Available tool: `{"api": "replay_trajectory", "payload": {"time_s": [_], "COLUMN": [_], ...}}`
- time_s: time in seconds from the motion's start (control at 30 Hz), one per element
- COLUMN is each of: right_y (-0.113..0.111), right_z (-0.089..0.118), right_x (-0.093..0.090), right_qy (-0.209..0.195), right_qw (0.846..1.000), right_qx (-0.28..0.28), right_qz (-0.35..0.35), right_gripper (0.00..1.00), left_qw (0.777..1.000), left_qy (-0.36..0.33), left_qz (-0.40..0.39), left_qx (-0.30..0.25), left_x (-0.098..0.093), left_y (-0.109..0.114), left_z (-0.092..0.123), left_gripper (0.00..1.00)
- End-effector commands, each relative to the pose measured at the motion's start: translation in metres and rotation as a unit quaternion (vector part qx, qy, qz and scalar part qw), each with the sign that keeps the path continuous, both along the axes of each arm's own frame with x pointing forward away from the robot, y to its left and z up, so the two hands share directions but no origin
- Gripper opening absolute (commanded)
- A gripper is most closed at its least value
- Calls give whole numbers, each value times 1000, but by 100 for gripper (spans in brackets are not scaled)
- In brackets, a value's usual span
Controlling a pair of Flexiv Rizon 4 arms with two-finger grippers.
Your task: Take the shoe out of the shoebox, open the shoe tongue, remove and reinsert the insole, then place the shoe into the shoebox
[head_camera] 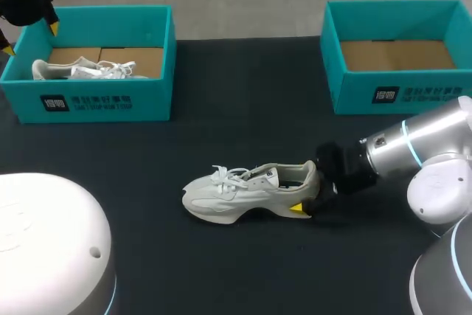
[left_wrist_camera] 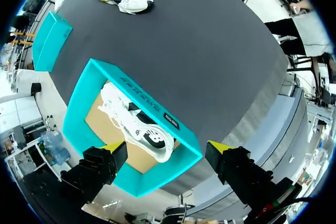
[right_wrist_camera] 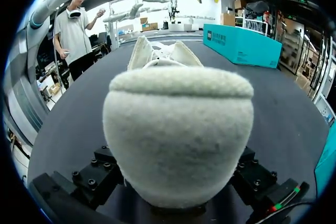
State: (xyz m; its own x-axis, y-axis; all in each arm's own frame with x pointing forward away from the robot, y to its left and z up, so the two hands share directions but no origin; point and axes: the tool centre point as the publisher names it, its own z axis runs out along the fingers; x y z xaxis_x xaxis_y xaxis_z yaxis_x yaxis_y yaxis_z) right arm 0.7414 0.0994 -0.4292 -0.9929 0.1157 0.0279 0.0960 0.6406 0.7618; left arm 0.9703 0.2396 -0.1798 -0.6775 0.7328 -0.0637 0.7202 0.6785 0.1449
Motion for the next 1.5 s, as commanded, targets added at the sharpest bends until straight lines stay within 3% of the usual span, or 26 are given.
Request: {"api": "replay_trajectory", "payload": {"time_s": [0.03, 0.27, 0.37, 0.47, 0.63, 0.73, 0.77, 0.8, 1.5], "right_y": [2, 2, 2, 2, 2, 2, 2, 2, 2], "right_z": [-3, -3, -3, -3, -3, -3, -3, -3, -3], "right_x": [-1, -1, -1, -1, -1, -1, -1, -1, -1], "right_qy": [-1, -1, -1, -1, -1, -1, -1, -1, -1], "right_qw": [1000, 1000, 1000, 1000, 1000, 1000, 1000, 1000, 1000], "right_qx": [-1, -1, -1, -1, -1, -1, -1, -1, -1], "right_qz": [-1, -1, -1, -1, -1, -1, -1, -1, -1], "right_gripper": [0, 0, 0, 0, 0, 0, 0, 0, 0], "left_qw": [1000, 1000, 997, 989, 961, 928, 906, 902, 902], "left_qy": [-12, -12, -16, -18, 1, 30, 47, 59, 59], "left_qz": [0, 0, 80, 149, 275, 367, 414, 416, 416], "left_qx": [8, 8, 17, -11, -24, -57, -77, -99, -99], "left_x": [-6, -6, -18, -26, -35, -43, -49, -55, -55], "left_y": [-1, -1, -26, -39, -45, -45, -41, -41, -41], "left_z": [0, 0, -2, 2, 1, -3, -8, -12, -12], "left_gripper": [100, 100, 100, 100, 100, 100, 100, 100, 100]}}
